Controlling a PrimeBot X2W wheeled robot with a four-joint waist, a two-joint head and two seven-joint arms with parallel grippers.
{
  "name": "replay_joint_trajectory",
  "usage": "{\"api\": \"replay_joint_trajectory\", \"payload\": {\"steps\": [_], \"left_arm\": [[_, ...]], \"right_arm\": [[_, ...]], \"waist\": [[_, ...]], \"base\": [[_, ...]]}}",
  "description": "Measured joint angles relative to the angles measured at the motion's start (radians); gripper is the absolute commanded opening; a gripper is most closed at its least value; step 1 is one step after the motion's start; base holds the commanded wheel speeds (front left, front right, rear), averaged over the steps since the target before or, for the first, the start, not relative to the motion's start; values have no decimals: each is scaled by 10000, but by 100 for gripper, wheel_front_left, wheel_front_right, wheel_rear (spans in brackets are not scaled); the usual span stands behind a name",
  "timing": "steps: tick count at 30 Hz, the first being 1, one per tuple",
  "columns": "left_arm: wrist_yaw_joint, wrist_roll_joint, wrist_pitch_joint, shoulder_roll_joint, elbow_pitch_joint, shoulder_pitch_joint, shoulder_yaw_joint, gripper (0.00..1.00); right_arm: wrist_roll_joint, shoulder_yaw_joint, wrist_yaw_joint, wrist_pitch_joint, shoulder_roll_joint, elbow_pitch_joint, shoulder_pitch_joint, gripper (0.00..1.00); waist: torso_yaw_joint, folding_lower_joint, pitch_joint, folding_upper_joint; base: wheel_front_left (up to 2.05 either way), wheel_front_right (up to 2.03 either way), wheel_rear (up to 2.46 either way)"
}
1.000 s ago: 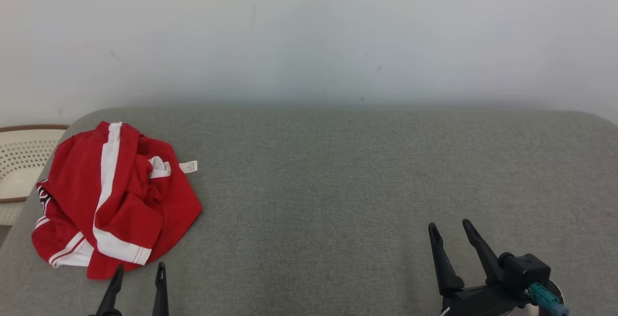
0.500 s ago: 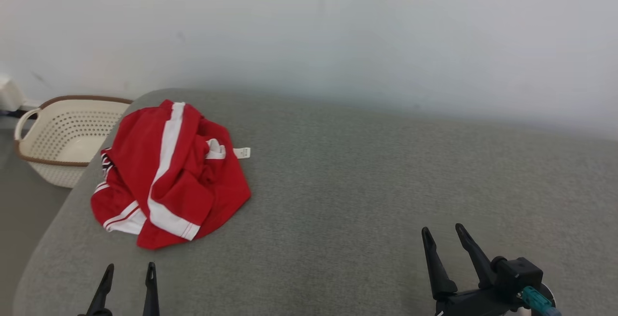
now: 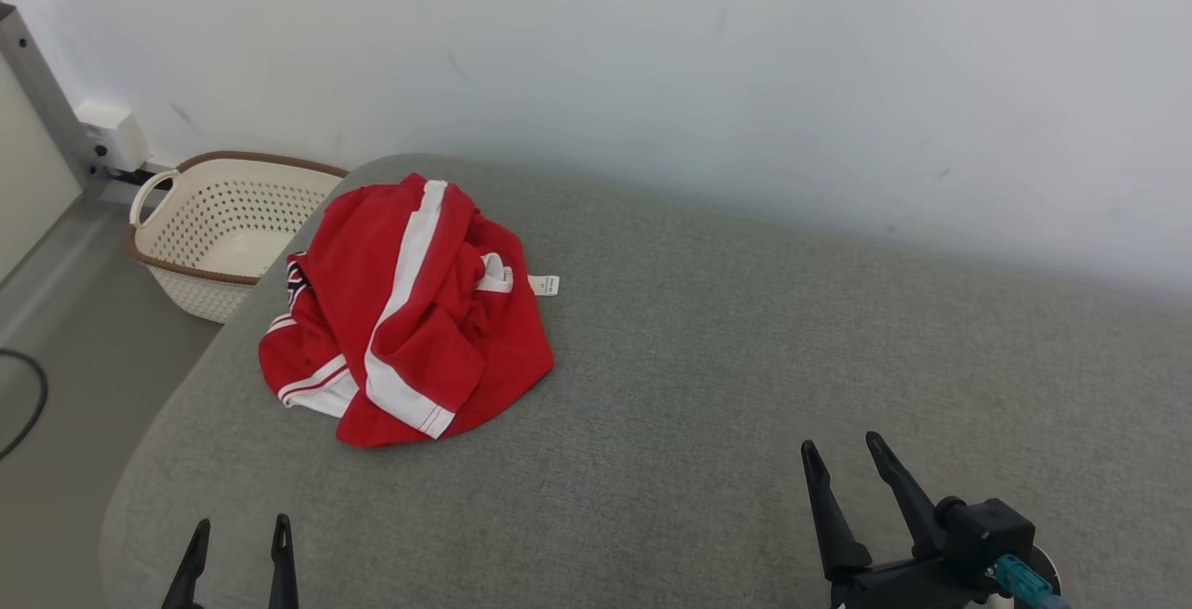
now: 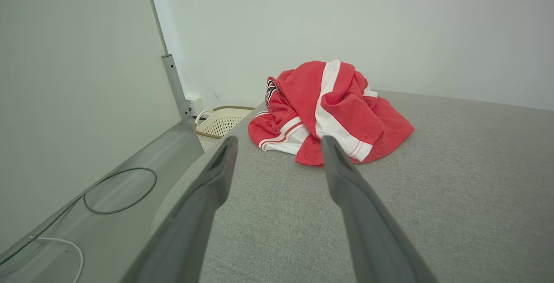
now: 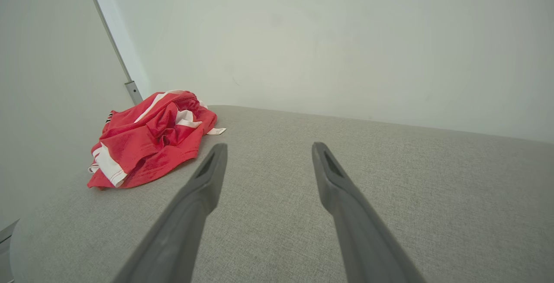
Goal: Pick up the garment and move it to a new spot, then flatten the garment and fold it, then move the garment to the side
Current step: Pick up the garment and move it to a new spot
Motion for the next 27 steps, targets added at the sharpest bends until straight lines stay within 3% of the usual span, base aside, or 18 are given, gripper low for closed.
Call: {"api": "replay_joint_trajectory", "payload": {"steps": [12,27], "left_arm": [[132,-105,-44,31,-8,113,31,100],[75,-355,-188,12,61,-76,-36,100]], "right_arm": [[4,238,2,-59,-2,27,-131,100],[186,362,0,-100,-19,82,-211,100]], "waist": [[419,0,-43,0],[192,0,92,0]], "base": [[0,0,0],[0,0,0]]}}
